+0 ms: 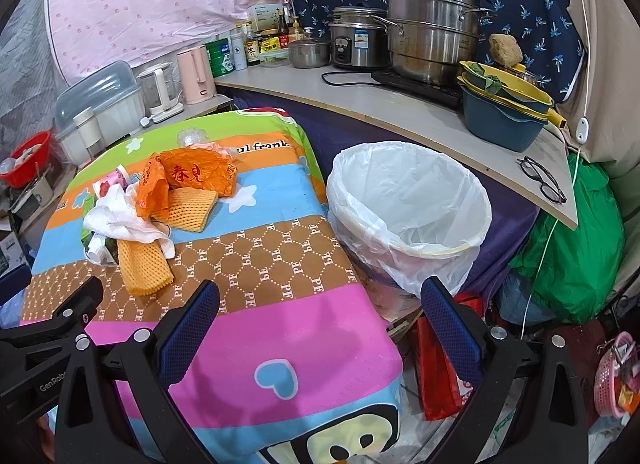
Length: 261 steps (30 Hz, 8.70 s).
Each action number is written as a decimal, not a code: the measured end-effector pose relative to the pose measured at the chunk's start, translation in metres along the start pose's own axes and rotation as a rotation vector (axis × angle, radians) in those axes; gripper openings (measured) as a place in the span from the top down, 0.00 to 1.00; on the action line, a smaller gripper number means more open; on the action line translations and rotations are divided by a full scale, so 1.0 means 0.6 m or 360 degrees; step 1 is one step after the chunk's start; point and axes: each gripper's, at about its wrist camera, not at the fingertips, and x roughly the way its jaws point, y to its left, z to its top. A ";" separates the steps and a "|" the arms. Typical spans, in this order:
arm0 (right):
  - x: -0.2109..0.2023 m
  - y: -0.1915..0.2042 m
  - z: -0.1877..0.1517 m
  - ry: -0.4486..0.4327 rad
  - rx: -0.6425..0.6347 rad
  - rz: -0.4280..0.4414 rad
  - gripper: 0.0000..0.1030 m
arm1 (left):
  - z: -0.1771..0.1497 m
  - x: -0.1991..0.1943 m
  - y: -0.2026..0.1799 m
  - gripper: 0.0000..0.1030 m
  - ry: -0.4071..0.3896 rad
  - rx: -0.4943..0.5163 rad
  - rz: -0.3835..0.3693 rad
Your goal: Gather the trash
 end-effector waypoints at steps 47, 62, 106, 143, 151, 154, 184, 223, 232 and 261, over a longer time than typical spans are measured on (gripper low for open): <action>0.006 -0.020 -0.003 0.0016 0.0038 -0.0048 0.06 | 0.011 -0.001 -0.019 0.07 -0.0024 0.0027 -0.0047; 0.058 -0.005 0.012 0.0053 0.0078 0.0034 0.06 | 0.011 0.058 0.047 0.07 0.0061 -0.0188 -0.0067; 0.262 0.313 0.155 0.0096 -0.0384 0.0722 0.90 | 0.084 0.287 0.238 0.10 0.0205 -0.0736 -0.0126; 0.066 0.111 0.115 -0.0092 -0.0053 0.0670 0.90 | 0.062 0.194 0.202 0.35 0.0165 -0.0654 -0.0229; 0.076 0.121 0.110 -0.0079 -0.0050 0.0601 0.90 | 0.073 0.261 0.208 0.49 0.0213 -0.0684 -0.0211; 0.070 0.121 0.112 -0.0128 -0.0033 0.0559 0.90 | 0.078 0.277 0.205 0.99 0.0292 -0.0634 -0.0227; 0.016 -0.098 0.145 -0.0345 0.0395 0.0340 0.90 | 0.236 0.049 0.040 1.00 -0.0184 -0.0231 -0.0478; 0.174 -0.272 0.121 -0.0169 0.0622 -0.0002 0.59 | 0.296 0.140 -0.329 0.35 -0.0207 0.0099 -0.0886; 0.145 -0.191 0.130 -0.0191 0.0488 0.0116 0.52 | 0.263 0.147 -0.215 0.33 -0.0156 -0.0010 -0.0720; 0.231 0.183 0.081 0.0138 0.0010 0.0455 0.41 | 0.034 0.212 0.180 0.20 0.0198 -0.0519 -0.0207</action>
